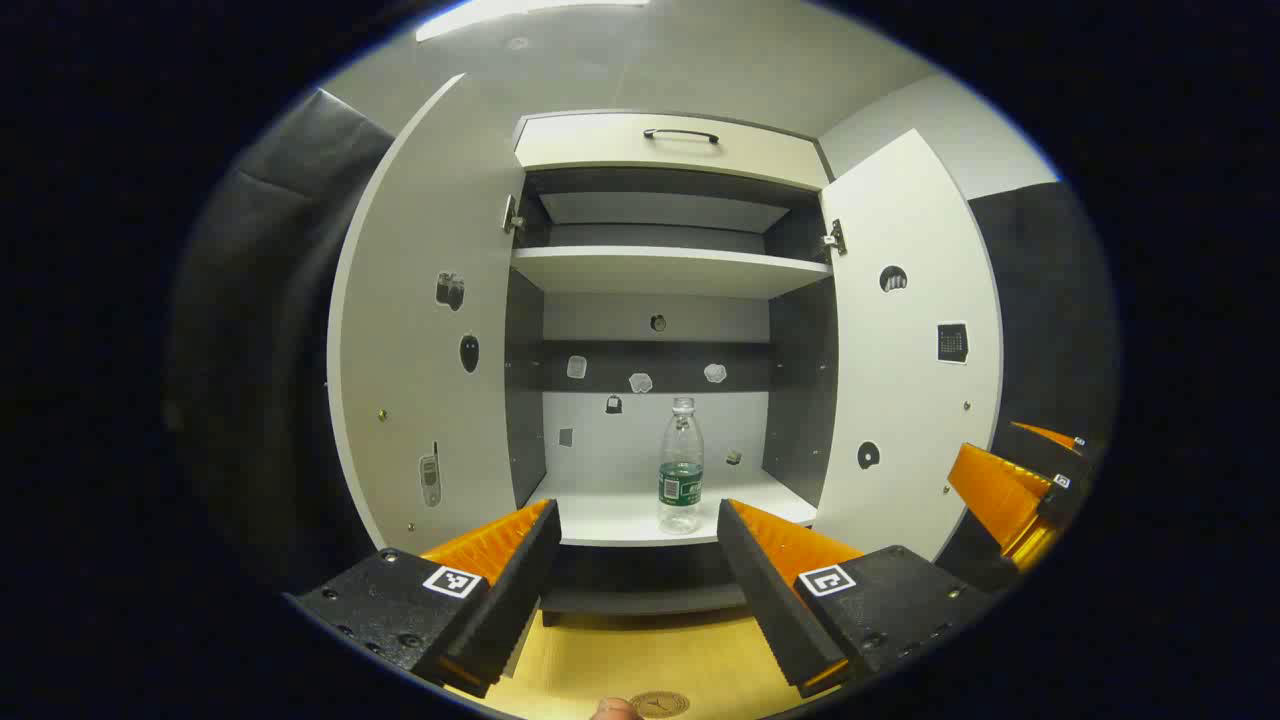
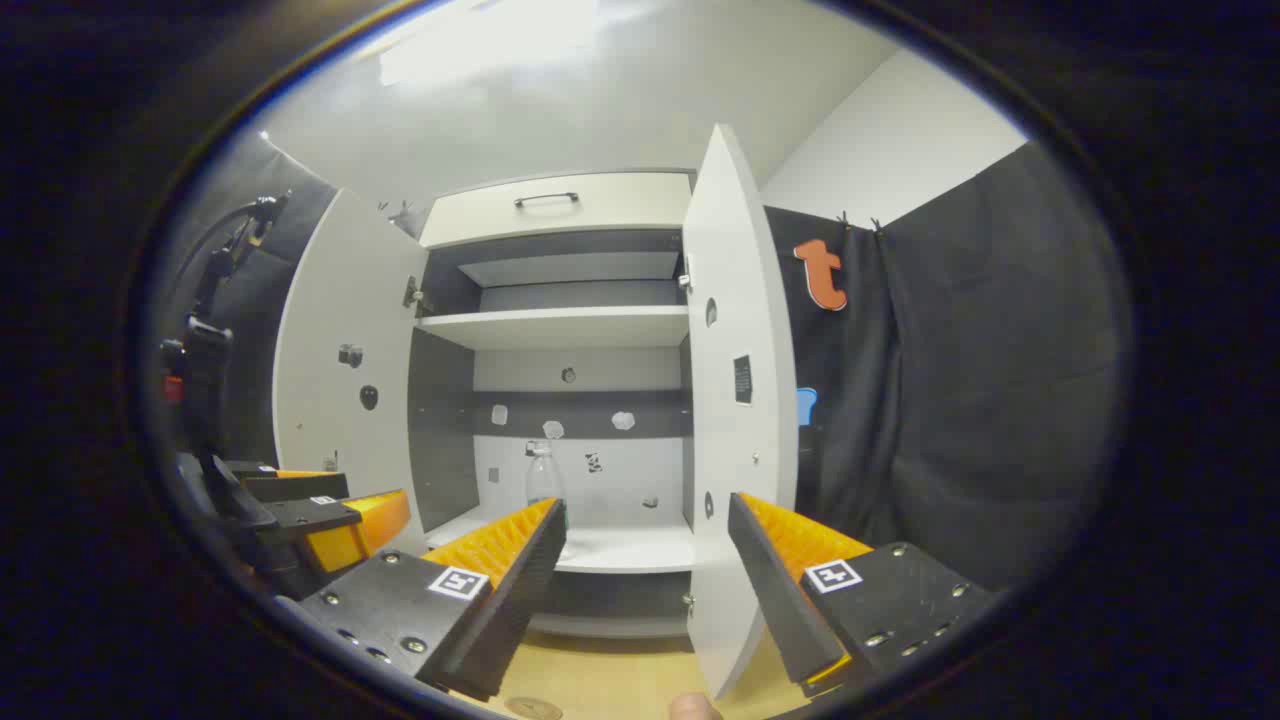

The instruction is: Grasp the bottle in the cabinet with the left hand and place it on the coaster, then close the right door with the right hand and the left door with the left hand.

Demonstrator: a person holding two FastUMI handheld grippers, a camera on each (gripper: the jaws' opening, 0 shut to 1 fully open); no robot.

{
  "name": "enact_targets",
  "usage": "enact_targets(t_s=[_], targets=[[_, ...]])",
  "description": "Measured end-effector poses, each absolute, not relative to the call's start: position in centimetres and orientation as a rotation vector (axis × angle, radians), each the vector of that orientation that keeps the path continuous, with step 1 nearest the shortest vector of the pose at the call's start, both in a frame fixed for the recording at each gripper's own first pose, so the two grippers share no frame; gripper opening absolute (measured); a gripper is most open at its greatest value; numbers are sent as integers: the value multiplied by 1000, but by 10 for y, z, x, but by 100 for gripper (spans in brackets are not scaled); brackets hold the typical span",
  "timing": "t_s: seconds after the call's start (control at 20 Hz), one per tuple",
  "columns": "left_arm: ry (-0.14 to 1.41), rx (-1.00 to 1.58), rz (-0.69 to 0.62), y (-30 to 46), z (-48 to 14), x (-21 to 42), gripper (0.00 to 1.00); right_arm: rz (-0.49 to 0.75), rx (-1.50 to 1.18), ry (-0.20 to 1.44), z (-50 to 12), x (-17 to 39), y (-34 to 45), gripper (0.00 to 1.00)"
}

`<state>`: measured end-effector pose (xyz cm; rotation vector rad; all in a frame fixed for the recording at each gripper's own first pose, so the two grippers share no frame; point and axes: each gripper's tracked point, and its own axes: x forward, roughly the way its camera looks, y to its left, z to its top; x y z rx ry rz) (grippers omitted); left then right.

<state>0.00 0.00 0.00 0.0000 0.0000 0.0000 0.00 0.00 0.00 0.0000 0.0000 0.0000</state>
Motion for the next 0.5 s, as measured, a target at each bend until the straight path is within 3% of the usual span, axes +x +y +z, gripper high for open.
enact_targets(t_s=[0.1,0.5], targets=[[-15,-16,-17,1,6,0,99,0,1,6,-1,-2,6,99],[-29,-20,-35,-7,13,-1,99,-2,-3,23,-1,2,5,99]])
